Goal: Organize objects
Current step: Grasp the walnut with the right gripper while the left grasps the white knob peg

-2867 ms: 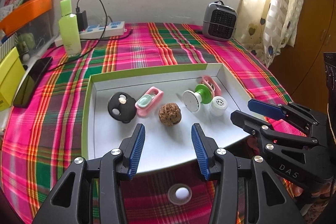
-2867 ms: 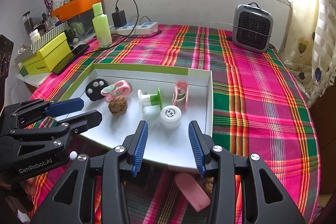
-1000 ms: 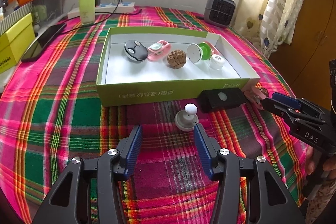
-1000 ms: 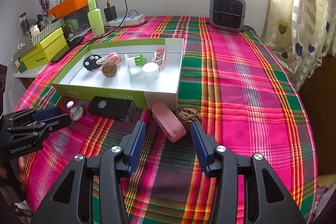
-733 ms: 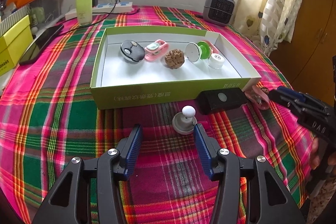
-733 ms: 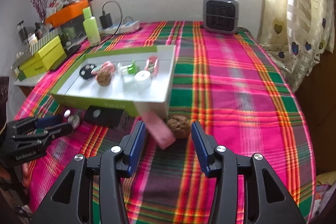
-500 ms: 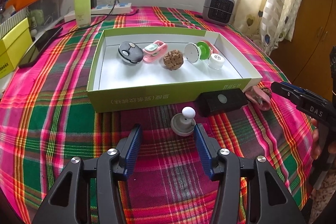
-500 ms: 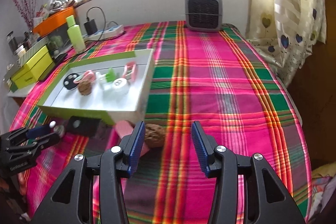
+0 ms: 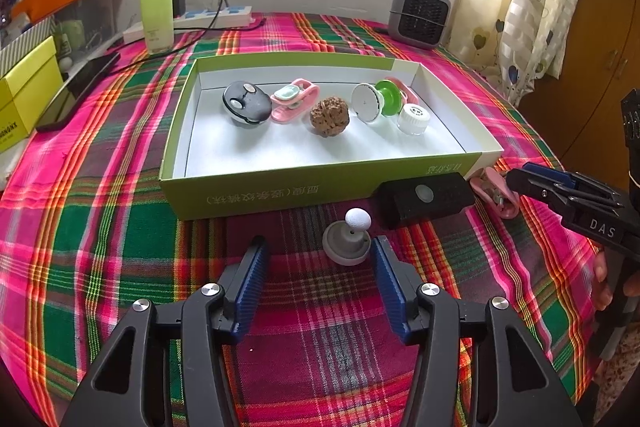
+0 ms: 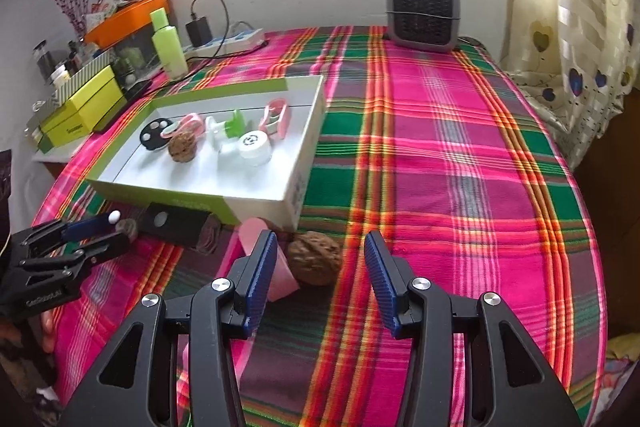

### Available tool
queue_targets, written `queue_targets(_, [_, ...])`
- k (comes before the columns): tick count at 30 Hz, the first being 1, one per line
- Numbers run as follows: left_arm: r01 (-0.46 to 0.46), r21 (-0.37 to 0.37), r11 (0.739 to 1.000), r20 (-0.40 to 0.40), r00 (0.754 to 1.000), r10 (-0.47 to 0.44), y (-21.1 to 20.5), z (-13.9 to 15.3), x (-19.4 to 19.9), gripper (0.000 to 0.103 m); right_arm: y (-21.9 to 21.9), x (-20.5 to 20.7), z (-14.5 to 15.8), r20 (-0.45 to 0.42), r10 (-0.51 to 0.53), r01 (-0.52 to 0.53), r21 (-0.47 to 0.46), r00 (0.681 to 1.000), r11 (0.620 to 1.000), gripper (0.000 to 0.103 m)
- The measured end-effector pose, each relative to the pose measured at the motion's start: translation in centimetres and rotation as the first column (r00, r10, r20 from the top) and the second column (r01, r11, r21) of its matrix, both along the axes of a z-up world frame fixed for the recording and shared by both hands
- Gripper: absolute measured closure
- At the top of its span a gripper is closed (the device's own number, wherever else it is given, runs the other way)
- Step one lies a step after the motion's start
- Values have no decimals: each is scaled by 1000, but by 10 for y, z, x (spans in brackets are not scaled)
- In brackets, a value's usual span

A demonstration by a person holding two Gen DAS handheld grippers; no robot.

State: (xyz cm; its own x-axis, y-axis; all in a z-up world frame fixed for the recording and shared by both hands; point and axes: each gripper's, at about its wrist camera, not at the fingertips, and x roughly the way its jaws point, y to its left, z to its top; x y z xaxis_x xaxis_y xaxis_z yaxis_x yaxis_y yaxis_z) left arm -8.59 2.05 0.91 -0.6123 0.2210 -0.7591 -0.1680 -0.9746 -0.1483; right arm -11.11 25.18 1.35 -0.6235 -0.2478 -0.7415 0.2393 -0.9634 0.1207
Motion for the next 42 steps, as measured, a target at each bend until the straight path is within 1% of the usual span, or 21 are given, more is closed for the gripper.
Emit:
queue_targets(6, [-3,-5,1000,0,1000,3,1,0,-2,51,8,-5,-1,18,-22,22,-14,1000,1000,56])
queue_targets(9, [-6,-7,1000,0,1000,6,1,0,-3,51,14,-6,-1,29,-21,22,-36,999,999,56])
queue_targets(13, [-7,-6,1000,0,1000,7,1,0,-3,51,13,-5,-1,37,6,-5,-27,999,1000,56])
queue_targets(17, [-11,-8,1000,1,1000,11,1,0,-4,51,3,-6,-5,50,46,-47,7,998,999,56])
queue_targets(19, [-11,-9,1000,1,1000,11,1,0,-5,51,1,-8,-7,50,45,-46,21,998,999,56])
queue_targets(29, [-24,-25,999,-5,1000,24,3,-1,-6,51,4,-9,-10,51,29,-29,8,998,1000,56])
queue_targets(31, [-27,-22,999,-4,1000,27,3,-1,-5,51,4,-8,-10,50,29,-29,6,998,1000,61])
queue_targets(35, [-32,-15,999,-5,999,32,2,-1,-6,51,2,-7,-9,45,34,-35,14,998,999,64])
queue_targets(37, [-34,-16,999,-5,999,34,3,-1,-6,52,2,-7,-10,48,37,-37,6,998,999,69])
queue_targets(38, [-35,-15,999,-5,999,35,3,-1,-7,52,2,-8,-10,49,38,-38,5,998,999,69])
queue_targets(40, [-37,-15,999,-4,999,37,3,-1,-6,54,2,-7,-11,50,38,-38,10,998,999,73])
queue_targets(42, [-36,-14,999,-4,999,36,2,0,-6,59,2,-7,-11,50,36,-36,6,998,999,73])
